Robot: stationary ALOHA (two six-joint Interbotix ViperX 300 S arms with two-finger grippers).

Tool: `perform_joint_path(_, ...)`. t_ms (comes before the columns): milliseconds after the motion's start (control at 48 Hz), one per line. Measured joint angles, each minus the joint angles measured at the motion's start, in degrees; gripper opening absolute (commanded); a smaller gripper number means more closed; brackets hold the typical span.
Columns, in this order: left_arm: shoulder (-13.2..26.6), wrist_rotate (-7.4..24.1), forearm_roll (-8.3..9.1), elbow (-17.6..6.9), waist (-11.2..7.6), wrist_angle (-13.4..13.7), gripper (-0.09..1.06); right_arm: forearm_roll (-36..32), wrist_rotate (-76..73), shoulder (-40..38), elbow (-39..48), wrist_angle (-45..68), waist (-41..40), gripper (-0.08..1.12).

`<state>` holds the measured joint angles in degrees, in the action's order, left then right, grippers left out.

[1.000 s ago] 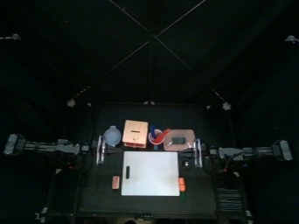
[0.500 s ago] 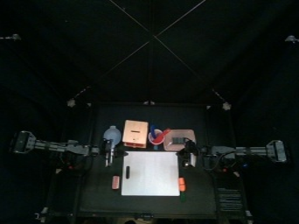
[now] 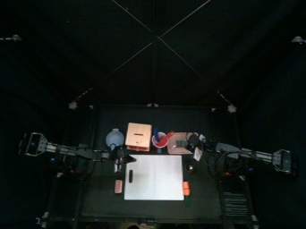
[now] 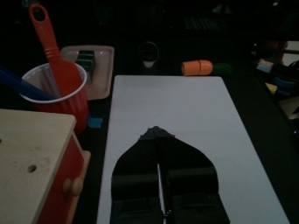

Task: Place sushi on board then cut the sushi with the knife then place the pieces on the plate
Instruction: Place the sushi on the board

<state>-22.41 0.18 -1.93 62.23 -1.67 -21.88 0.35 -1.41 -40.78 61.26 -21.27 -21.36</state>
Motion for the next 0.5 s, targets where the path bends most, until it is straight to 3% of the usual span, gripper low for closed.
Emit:
perform_joint_path(83,0.70,0.00,0.00,-0.18,0.00,0.00,-0.02,-1.85,0.09,0.18,-0.09,0.00,-0.62,1.01)
perform_joint_path(146,1.05,0.00,0.00,-0.35,0.00,0.00,-0.02,-3.16,0.26,0.35,-0.09,0.00,-1.05,1.07)
perform_joint_path(500,1.23,-0.18,-0.09,-0.44,0.00,0.00,-0.02,-11.78,0.79,8.44,-2.29,1.85,-3.08,1.02)
